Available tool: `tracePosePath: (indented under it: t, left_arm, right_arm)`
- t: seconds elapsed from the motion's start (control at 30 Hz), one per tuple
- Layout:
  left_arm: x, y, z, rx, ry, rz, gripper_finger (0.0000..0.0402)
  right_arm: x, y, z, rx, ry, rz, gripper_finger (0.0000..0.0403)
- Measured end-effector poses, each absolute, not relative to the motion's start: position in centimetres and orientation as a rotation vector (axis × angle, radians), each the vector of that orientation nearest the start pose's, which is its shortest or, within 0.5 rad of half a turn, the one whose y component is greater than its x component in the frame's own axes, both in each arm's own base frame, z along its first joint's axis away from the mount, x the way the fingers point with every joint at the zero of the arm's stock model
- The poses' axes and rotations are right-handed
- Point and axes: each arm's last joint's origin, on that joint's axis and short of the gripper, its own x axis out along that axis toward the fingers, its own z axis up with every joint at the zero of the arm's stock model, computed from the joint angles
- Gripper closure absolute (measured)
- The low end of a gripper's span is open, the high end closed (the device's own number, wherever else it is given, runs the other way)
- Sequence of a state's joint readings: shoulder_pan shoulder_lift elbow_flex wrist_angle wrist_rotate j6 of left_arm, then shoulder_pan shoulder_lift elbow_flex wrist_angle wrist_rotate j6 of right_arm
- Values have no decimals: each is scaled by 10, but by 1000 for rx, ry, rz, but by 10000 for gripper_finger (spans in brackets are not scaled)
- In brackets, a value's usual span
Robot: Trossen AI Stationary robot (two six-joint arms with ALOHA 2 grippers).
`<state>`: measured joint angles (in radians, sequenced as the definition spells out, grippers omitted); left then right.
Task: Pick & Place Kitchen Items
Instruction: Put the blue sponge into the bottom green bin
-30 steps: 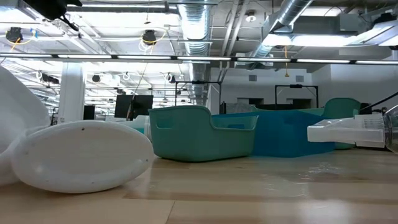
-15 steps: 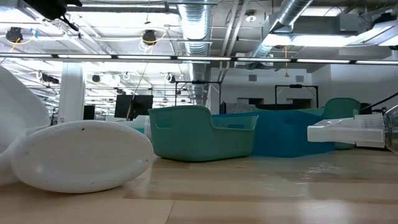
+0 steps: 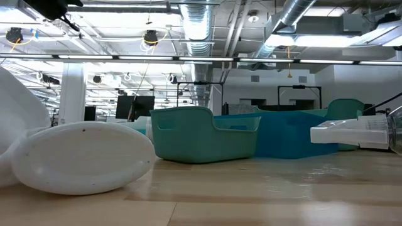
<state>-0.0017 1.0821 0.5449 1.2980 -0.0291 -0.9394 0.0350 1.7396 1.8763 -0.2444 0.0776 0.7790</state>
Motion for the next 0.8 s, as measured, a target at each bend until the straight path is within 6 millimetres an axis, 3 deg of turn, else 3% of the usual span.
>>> tracePosePath:
  t: [0.8]
  left_arm:
    - [207,0,330,-858,-721,-327,396]
  right_arm:
    - [376,22,464,754,63,-40,223]
